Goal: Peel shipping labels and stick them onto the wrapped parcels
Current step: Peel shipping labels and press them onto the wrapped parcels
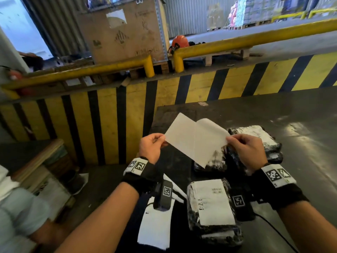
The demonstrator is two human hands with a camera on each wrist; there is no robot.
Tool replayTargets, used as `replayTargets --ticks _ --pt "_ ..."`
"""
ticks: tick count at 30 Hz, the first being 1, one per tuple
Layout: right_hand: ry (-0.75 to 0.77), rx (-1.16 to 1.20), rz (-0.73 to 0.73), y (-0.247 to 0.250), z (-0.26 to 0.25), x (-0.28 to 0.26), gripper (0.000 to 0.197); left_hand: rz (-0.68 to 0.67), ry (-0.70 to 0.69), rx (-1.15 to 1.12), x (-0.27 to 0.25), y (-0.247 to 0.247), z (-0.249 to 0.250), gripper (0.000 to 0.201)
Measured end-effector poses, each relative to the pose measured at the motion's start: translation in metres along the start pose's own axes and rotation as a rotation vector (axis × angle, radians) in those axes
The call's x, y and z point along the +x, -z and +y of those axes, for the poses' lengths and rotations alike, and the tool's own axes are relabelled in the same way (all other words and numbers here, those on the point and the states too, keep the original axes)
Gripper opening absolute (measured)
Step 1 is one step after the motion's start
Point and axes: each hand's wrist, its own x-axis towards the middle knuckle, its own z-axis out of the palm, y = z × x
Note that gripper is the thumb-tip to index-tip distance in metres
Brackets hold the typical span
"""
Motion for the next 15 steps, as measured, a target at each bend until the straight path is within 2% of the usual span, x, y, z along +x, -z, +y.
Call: replayTargets --ticks 5,7,10,15 --pt "-0.061 0.071 0.088 0.001 0.005 0.016 0.015 0.098 0.21 -0.261 0.036 0.037 -0.035 0.014" --pt "-0.026 0.011 0.116 -0.005 0.004 0.022 0.015 0.116 0.249 -0.263 0.051 0.053 -0.047 0.011" --pt "0.032 -0.109 0.122 -0.023 -0.006 0.034 0.016 0.16 0.246 -0.163 0.075 0.082 -0.063 0.014" --pt "0.091 -0.23 0.055 -0.069 -0.021 0.048 0.011 0.215 0.147 0.105 0.109 0.118 -0.081 0.015"
